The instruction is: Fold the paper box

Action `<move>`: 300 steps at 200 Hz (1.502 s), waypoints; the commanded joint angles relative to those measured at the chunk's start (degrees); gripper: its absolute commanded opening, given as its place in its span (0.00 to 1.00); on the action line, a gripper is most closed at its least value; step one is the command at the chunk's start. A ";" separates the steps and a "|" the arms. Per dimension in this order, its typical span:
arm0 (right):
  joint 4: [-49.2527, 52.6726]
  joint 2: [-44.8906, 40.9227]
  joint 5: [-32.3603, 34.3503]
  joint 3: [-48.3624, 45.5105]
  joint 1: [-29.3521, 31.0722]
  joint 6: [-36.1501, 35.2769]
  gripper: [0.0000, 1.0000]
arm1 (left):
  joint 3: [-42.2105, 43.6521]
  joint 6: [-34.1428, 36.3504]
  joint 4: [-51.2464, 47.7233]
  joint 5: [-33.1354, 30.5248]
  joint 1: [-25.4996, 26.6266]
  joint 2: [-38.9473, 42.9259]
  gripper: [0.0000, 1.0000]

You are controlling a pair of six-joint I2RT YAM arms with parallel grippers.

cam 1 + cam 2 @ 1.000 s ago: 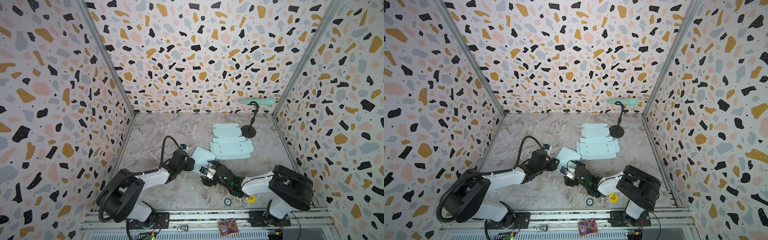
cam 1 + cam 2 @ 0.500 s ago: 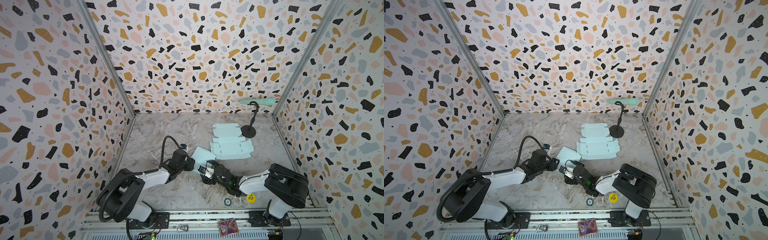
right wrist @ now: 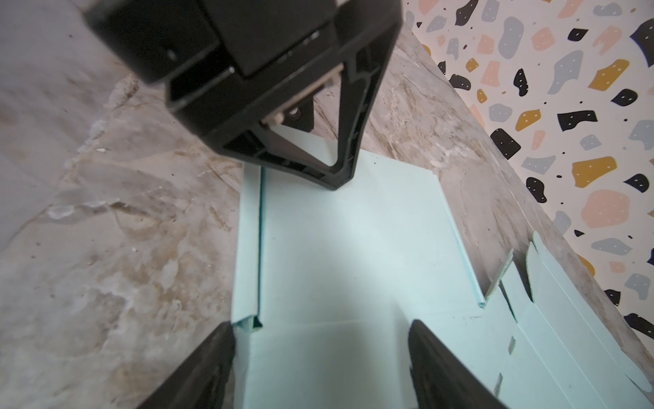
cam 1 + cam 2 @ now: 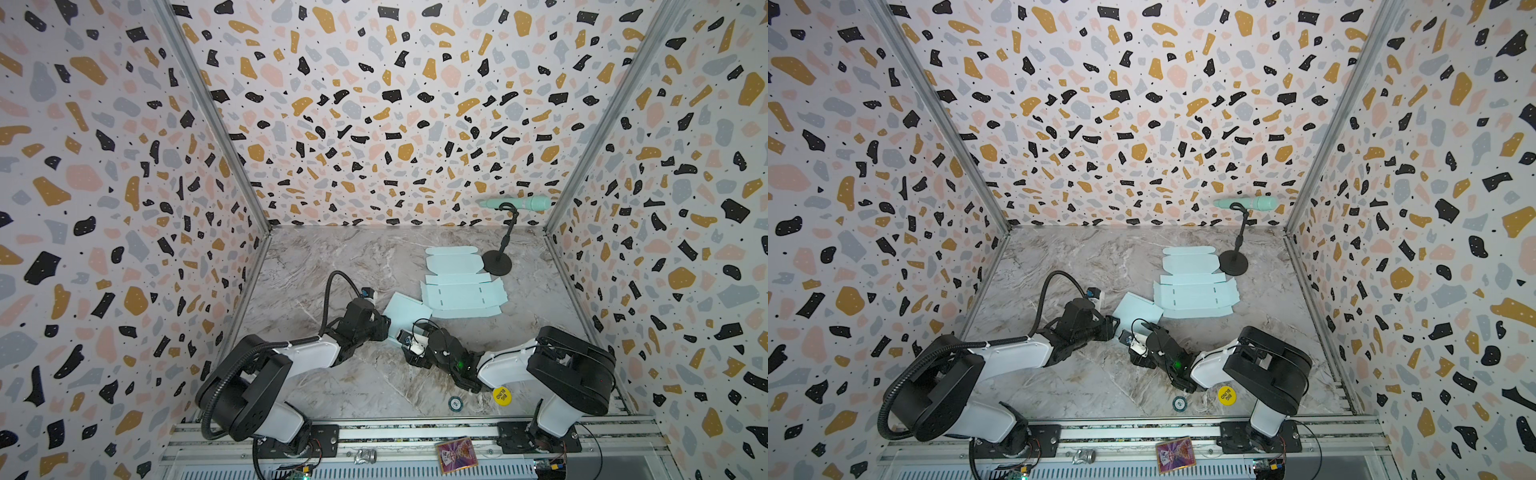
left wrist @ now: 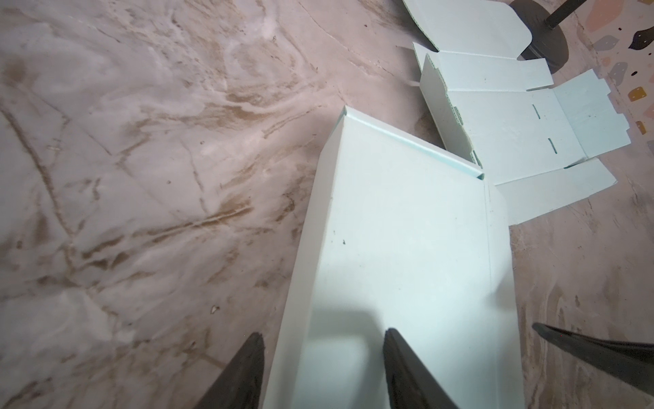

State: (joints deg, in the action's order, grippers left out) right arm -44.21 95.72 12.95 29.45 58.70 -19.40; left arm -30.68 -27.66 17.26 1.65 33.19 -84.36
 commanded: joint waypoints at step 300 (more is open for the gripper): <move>1.62 1.84 5.96 3.74 0.03 3.12 0.69 | 0.88 2.70 -3.28 0.33 0.21 -2.63 0.56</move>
State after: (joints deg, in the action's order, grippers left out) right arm -43.05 96.75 16.16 30.55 58.76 -18.20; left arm -30.68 -26.85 19.14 1.15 33.12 -85.27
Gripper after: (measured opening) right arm 0.696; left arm 0.555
